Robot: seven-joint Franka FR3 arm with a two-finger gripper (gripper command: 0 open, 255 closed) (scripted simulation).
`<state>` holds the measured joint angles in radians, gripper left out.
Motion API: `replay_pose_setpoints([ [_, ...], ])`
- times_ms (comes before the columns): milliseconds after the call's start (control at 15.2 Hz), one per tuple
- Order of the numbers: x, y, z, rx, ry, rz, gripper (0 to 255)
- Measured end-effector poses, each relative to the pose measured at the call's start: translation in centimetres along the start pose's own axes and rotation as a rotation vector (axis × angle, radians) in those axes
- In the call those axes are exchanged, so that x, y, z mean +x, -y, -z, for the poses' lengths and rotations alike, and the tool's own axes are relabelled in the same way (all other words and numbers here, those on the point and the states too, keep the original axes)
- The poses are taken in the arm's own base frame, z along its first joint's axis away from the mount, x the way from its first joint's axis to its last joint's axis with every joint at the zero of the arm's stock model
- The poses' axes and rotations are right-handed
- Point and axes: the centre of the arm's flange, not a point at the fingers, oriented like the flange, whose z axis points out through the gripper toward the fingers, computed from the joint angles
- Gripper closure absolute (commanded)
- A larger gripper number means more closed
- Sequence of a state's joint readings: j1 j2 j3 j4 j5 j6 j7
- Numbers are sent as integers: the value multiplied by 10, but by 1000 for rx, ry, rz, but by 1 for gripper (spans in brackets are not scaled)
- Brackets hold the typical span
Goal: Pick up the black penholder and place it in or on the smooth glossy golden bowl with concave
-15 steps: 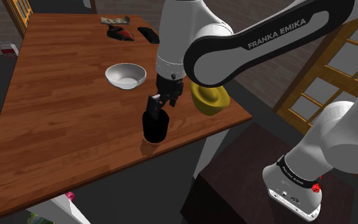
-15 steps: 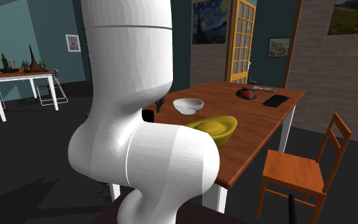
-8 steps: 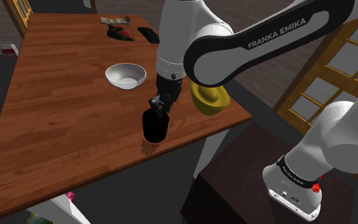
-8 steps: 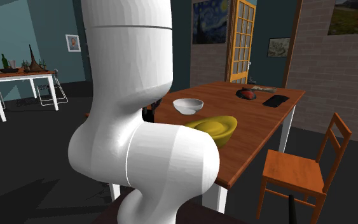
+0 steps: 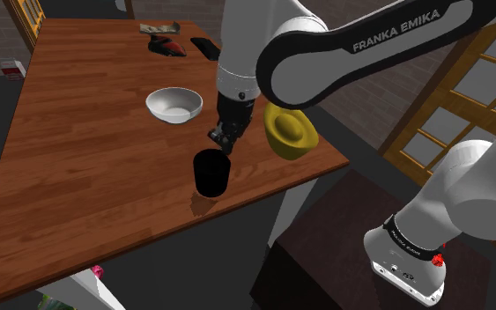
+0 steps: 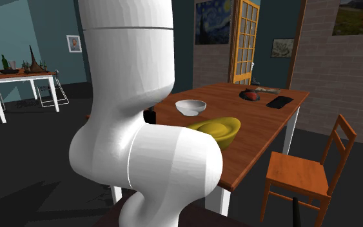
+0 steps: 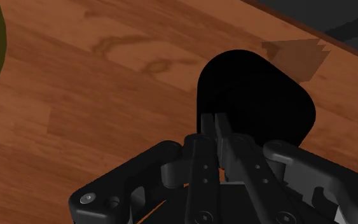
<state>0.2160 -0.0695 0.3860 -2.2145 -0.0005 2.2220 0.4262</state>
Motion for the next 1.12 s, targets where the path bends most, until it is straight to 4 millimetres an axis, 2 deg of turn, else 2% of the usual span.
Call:
replay_pose_setpoints([
  [66,1,0,6,0,0,0,255],
  [132,1,0,6,0,0,0,0],
  [198,1,0,6,0,0,0,0],
  [264,12,5,9,-6,24,52,0],
  [396,48,21,11,-38,129,262,0],
  [462,56,24,8,-47,165,324,0],
  [858,58,24,-20,-55,202,387,0],
  [1122,57,23,-28,-55,203,388,0],
])
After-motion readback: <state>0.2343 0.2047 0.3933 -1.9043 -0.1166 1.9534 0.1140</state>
